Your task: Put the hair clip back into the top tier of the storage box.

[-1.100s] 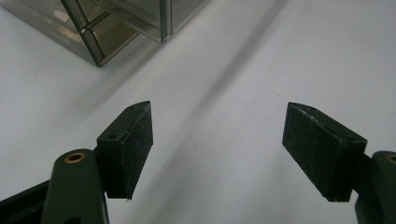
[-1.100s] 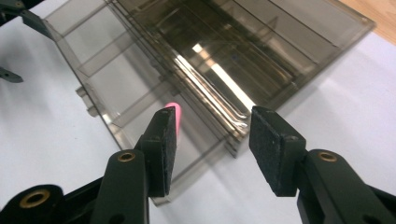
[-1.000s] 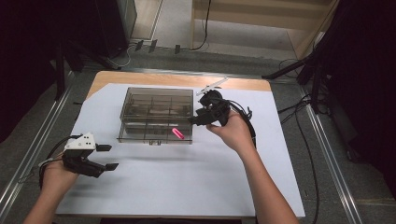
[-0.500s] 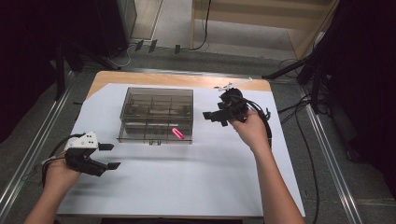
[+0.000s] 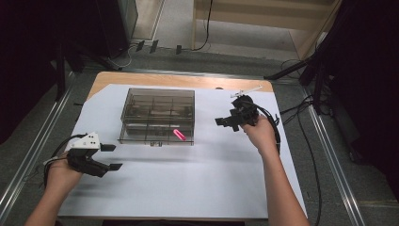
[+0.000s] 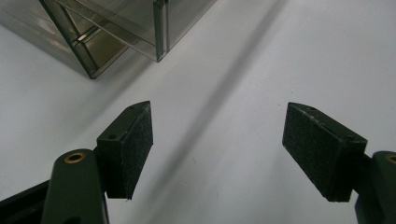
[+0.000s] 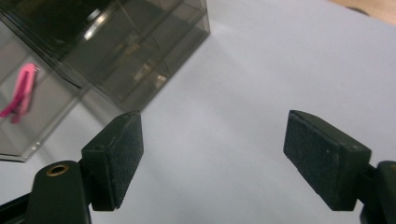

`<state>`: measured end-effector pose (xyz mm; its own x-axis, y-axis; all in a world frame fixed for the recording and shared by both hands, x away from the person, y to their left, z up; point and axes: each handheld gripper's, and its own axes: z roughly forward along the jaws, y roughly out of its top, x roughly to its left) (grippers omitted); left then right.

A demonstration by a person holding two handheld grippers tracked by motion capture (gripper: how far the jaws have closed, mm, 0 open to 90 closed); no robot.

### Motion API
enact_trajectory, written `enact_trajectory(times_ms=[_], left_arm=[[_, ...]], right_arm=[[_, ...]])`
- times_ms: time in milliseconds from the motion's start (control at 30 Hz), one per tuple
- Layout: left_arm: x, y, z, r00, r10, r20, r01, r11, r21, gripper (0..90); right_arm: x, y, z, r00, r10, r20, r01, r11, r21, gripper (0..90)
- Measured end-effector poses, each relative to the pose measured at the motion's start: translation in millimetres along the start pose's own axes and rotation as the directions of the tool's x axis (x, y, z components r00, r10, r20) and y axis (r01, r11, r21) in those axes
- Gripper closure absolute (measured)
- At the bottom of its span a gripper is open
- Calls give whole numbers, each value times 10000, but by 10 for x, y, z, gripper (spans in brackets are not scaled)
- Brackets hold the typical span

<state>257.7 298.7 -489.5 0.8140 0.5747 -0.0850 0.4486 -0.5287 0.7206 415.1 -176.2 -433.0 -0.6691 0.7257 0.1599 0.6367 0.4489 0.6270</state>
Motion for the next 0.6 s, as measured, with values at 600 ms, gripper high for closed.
enact_trajectory(times_ms=[600], left_arm=[[-1,5,7,10000,-11,13,11,10000,-14,260]], right_arm=[[-189,-170,195,9993,58,369,-75,9989,468,230]])
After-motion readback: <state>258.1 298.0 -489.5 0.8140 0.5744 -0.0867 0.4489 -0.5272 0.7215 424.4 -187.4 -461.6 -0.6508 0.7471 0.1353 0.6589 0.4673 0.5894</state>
